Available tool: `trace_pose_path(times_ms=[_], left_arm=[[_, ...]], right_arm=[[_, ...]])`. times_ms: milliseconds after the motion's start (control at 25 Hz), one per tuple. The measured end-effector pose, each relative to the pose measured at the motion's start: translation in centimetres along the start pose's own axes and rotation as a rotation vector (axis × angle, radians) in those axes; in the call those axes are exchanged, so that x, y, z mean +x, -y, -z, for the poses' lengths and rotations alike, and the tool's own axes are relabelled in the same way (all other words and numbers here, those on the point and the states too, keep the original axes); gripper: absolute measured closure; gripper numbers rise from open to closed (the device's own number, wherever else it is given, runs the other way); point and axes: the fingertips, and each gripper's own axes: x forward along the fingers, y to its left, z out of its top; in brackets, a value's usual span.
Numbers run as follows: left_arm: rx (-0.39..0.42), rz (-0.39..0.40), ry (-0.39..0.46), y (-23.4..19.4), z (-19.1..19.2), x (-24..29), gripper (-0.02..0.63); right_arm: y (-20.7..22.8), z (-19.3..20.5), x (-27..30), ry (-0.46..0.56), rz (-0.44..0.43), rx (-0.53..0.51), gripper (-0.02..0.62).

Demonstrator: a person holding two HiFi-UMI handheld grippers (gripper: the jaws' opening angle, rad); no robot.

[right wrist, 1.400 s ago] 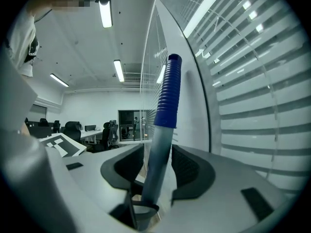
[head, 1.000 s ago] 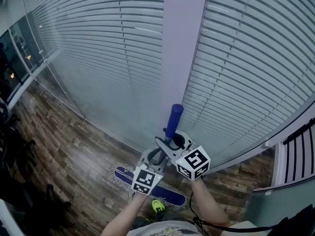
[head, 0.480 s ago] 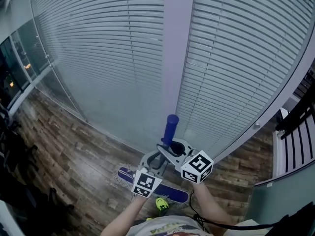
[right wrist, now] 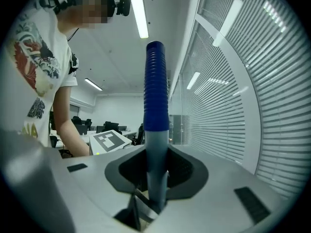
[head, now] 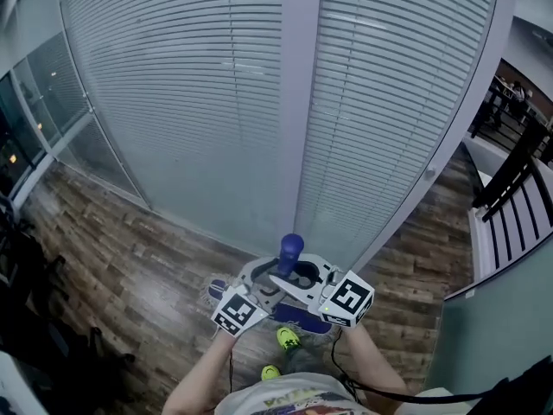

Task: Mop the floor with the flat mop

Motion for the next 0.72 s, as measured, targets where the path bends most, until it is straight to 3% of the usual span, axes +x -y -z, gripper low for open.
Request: trace_pose_path(times_ms=[160,280,560,720], left_arm=[[0.005,0.086,0.008,4.9,0.3,-2.1,0.393],[0.042,0.122,-0.008,8.3,0.2,-3.9,0.517],[0.004,0.058,-0.014,13.1,0.9,-6.4,0.522],[-0.012,0.013,-0.034,16.0,1.2,-7.2,0.532]], right_arm=[[-5.4,0.7,-1.3,-0.007,-0.031,-0.016,0.486],[-8.8,0.7,-1.8,-0.029,-0.050,-0.041,0.486],[-14.6,1.8,-4.0,-0.072,-0.116,-0.128,0.486],[-17.3,2.1,-5.8,-0.013,-0.096,-0.068,0.486]])
